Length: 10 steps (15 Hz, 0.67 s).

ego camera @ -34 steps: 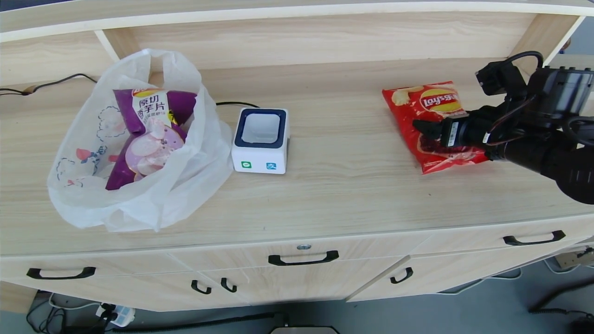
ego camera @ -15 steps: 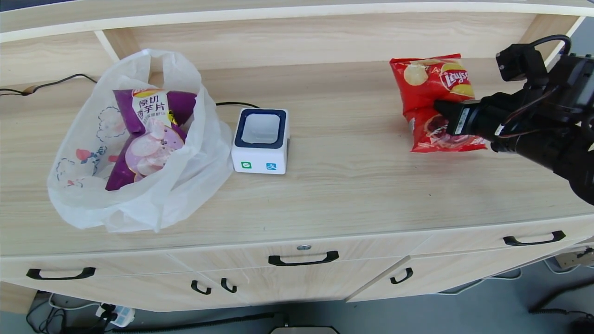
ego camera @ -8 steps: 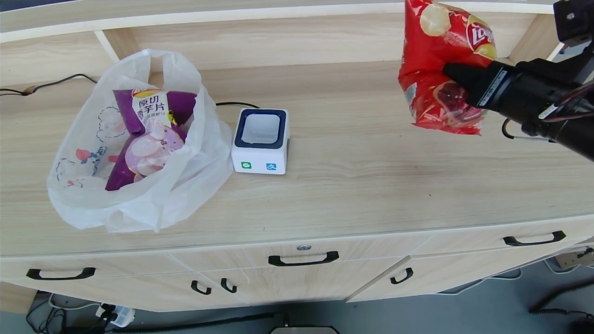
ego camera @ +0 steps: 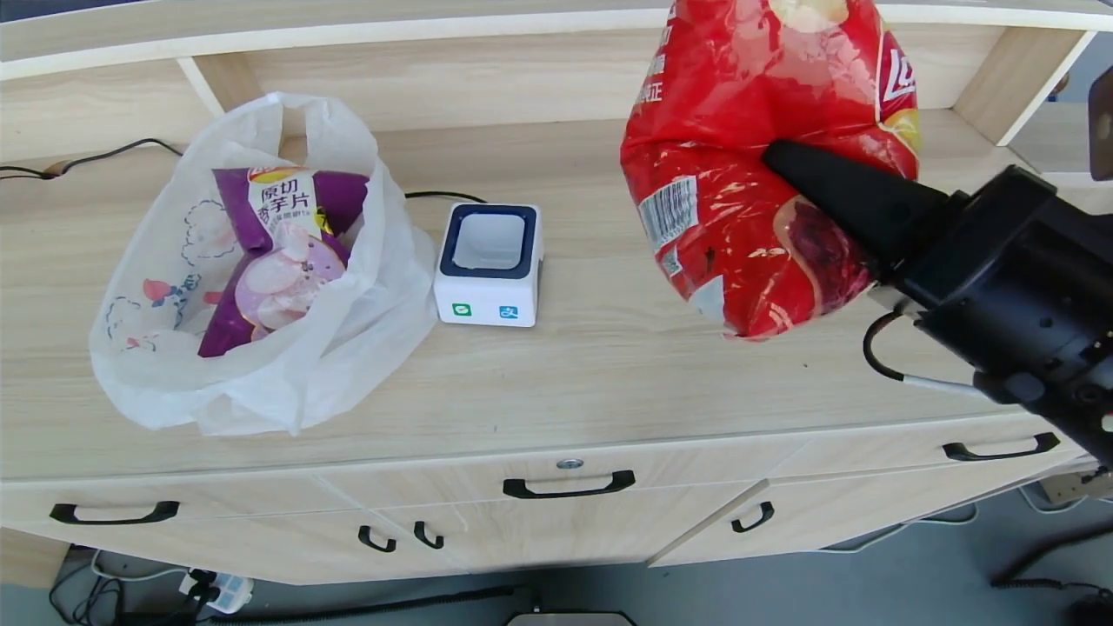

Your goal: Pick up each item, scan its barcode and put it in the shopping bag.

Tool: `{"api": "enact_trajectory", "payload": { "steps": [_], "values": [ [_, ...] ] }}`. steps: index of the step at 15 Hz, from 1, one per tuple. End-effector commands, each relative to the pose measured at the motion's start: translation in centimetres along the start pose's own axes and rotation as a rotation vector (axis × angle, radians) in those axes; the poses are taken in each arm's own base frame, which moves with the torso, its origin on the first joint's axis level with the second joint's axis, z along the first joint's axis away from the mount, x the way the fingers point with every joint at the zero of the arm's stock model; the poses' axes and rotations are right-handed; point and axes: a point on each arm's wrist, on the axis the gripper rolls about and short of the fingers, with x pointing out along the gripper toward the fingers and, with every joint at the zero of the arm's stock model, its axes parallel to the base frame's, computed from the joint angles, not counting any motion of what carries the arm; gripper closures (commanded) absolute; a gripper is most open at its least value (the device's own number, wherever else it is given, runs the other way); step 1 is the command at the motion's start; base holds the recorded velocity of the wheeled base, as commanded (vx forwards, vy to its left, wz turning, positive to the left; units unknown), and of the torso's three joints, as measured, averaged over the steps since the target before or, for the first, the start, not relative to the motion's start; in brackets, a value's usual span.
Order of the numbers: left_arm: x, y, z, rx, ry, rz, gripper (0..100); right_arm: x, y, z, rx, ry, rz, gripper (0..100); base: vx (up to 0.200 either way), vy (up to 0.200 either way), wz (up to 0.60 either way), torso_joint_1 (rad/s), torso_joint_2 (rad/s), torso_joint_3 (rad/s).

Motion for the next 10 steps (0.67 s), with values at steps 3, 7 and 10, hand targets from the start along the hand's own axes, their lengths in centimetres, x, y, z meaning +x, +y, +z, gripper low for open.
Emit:
{"api": "enact_trajectory", "payload": {
  "steps": [3,7,10],
  "values": [
    [0.0,0.0,0.0,0.000,0.001,0.000,0,-0.8,1.7,-3.3,0.189,0.073,0.092,100,0.000,0.000,0.00,0.000,0.00,0.000],
    [0.0,0.0,0.0,0.000,0.001,0.000,0,-0.6,2.9,-3.6,0.310,0.089,0.151,100,0.000,0.000,0.00,0.000,0.00,0.000],
    [0.0,0.0,0.0,0.000,0.001,0.000,0,-1.4,4.2,-2.9,0.439,0.070,0.215,100,0.000,0.000,0.00,0.000,0.00,0.000]
  ]
}}
